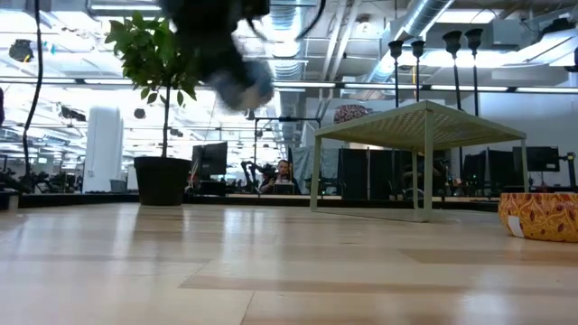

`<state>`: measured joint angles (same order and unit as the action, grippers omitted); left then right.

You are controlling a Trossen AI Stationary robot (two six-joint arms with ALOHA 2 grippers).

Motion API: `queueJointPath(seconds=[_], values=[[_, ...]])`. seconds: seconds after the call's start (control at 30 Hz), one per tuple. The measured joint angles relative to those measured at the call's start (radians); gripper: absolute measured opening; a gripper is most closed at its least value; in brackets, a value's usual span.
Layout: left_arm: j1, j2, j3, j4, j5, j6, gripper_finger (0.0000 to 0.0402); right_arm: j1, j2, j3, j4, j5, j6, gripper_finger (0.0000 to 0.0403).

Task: Pick & Place candle stick holders
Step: Put the blue scented candle on the shelf

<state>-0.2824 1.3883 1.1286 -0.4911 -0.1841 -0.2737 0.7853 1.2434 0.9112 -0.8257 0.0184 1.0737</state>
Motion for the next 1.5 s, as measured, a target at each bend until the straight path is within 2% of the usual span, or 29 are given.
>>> queueJointPath(seconds=[0.1, 0.2, 0.3, 0.4, 0.63, 0.9, 1.17, 1.3, 1.5], values=[[0.078, -0.067, 0.0, 0.116, -0.056, 0.005, 0.0312, 0.0, 0.0, 0.0, 0.001, 0.016, 0.0, 0.0221], [0.148, -0.089, 0.002, 0.233, -0.062, 0.016, 0.031, -0.001, 0.0, 0.0, 0.001, 0.017, 0.0, 0.0217], [0.192, -0.073, 0.009, 0.355, -0.062, 0.056, 0.0311, -0.001, 0.0, 0.0, 0.002, 0.017, 0.0, 0.0215], [0.217, -0.004, 0.063, 0.433, -0.06, 0.097, 0.0312, -0.001, 0.0, 0.0, 0.004, 0.017, 0.0, 0.0214], [0.256, 0.239, 0.299, 0.446, -0.063, 0.172, 0.0312, -0.001, 0.0, 0.0, 0.005, 0.017, 0.009, 0.0214], [0.293, 0.396, 0.464, 0.457, -0.071, 0.193, 0.0313, -0.003, 0.0, 0.0, 0.005, 0.035, 0.027, 0.0214], [0.29, 0.495, 0.509, 0.522, -0.068, 0.189, 0.0314, -0.032, 0.0, 0.0, 0.017, 0.036, 0.027, 0.0214], [0.292, 0.499, 0.512, 0.585, -0.078, 0.188, 0.0313, -0.038, 0.0, 0.0, 0.034, 0.036, 0.027, 0.0214], [0.314, 0.499, 0.511, 0.593, -0.082, 0.186, 0.0314, -0.037, 0.0, 0.0, 0.056, 0.035, 0.027, 0.0214]])
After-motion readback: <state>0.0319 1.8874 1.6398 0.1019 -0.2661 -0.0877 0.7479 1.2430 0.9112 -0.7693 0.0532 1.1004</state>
